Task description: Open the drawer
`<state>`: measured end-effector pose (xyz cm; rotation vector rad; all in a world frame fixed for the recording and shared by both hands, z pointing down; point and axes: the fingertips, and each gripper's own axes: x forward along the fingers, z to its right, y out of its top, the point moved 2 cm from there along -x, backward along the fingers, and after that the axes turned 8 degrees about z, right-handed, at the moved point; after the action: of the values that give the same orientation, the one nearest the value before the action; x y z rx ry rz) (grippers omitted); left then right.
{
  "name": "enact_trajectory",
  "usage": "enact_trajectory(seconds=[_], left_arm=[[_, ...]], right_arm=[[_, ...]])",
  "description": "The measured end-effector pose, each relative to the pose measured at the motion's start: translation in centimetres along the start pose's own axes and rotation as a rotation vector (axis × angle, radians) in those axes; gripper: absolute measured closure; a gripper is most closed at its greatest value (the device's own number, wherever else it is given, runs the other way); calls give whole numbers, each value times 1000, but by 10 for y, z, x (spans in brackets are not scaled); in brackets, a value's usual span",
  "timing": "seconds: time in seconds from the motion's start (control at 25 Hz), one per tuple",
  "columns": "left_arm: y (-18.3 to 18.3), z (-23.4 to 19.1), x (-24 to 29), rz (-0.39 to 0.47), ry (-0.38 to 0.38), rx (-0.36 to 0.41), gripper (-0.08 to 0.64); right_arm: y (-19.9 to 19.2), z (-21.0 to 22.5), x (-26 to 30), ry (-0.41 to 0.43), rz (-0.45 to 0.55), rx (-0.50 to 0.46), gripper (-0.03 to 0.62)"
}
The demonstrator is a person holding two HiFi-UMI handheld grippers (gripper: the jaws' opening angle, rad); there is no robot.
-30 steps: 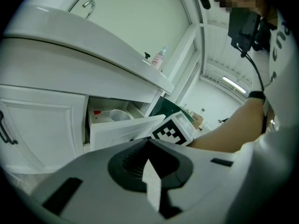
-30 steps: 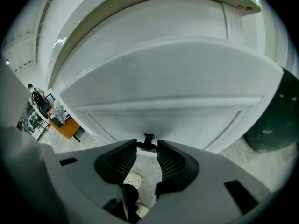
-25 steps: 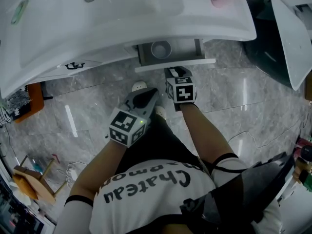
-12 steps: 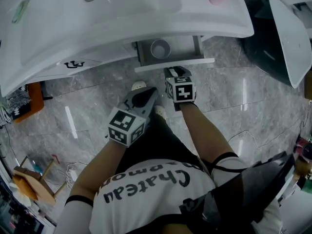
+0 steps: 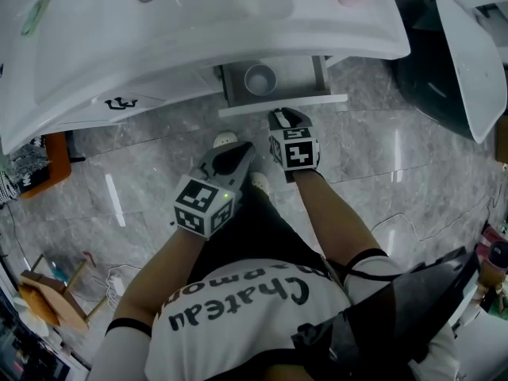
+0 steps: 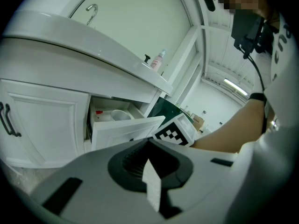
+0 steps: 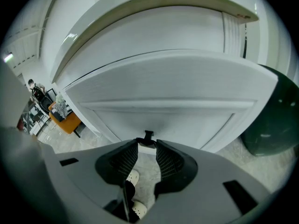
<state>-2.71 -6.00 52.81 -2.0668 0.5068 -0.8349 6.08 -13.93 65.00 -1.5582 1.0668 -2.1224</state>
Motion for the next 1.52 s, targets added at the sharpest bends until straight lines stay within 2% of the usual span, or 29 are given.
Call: enact_trajectory(seconds=[1.16, 1.36, 1.52], left_arm=[[16, -5, -1, 9, 11, -6, 552], [23, -6, -4, 7, 12, -5, 552], [37, -9, -4, 22, 15, 1, 552]], right_arm=[[0, 0, -2, 0, -25, 1, 468], [0, -1, -3, 14, -52, 17, 465], [4, 2, -1, 24, -80, -11, 466]])
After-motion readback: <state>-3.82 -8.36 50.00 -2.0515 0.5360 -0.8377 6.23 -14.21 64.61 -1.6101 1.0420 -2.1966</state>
